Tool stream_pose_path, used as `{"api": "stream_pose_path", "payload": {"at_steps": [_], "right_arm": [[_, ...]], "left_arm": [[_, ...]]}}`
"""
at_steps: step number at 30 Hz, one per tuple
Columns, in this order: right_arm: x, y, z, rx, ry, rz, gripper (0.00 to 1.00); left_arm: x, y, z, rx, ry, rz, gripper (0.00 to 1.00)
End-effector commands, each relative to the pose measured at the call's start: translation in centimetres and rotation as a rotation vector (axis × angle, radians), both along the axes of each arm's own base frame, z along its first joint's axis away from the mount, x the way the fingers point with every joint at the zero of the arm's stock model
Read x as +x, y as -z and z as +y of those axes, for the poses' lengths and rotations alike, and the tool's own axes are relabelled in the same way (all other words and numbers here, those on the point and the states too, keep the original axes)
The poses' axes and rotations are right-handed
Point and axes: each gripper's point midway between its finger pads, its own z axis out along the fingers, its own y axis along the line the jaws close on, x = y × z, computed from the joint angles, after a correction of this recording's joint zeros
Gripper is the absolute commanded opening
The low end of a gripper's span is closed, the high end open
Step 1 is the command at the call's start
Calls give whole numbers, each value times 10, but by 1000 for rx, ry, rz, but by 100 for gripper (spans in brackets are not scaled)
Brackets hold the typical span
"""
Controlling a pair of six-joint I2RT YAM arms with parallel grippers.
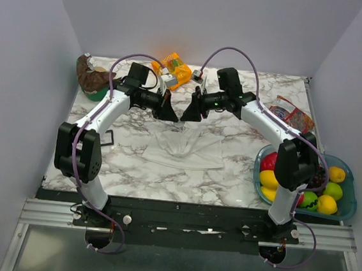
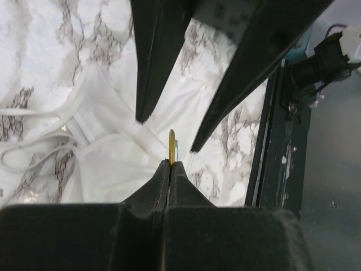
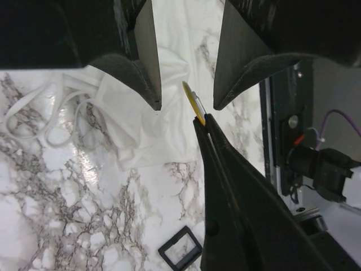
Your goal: Remove the brooch from the garment
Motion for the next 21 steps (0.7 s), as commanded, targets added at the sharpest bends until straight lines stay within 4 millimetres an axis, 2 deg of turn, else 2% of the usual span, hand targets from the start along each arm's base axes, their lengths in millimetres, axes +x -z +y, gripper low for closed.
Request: {"api": "stream_pose_path", "payload": {"at_steps": [1, 4, 6, 8, 10, 13, 14, 17, 19, 21], "right_arm": [[-3, -18, -23, -10, -42, -162, 53], [-1, -19, -40, -16, -8, -150, 54], [-1, -17, -49, -29, 11, -157, 55], [-4, -5, -55, -59, 22, -153, 55], [-6, 5, -61, -94, 38, -161, 56], [-4, 9, -66, -124, 65, -178, 57], [-3, 12, -67, -134, 69, -176, 58], [3, 15, -71, -162, 94, -196, 58], [7, 16, -71, -172, 107, -204, 58], [8, 16, -71, -171, 113, -200, 58]], "left_arm": [[-1, -3, 14, 98, -13, -66, 0], [2, 2, 37, 193, -44, -113, 0], [4, 6, 61, 264, -64, -156, 0], [0, 15, 91, 398, -105, -190, 0], [-1, 29, 133, 592, -120, -256, 0], [-20, 50, 177, 797, -83, -266, 0], [-22, 56, 198, 906, -92, -275, 0], [-33, 70, 235, 1099, -89, -293, 0], [-39, 84, 248, 1165, -85, -267, 0], [-32, 89, 265, 1263, -145, -253, 0]]}}
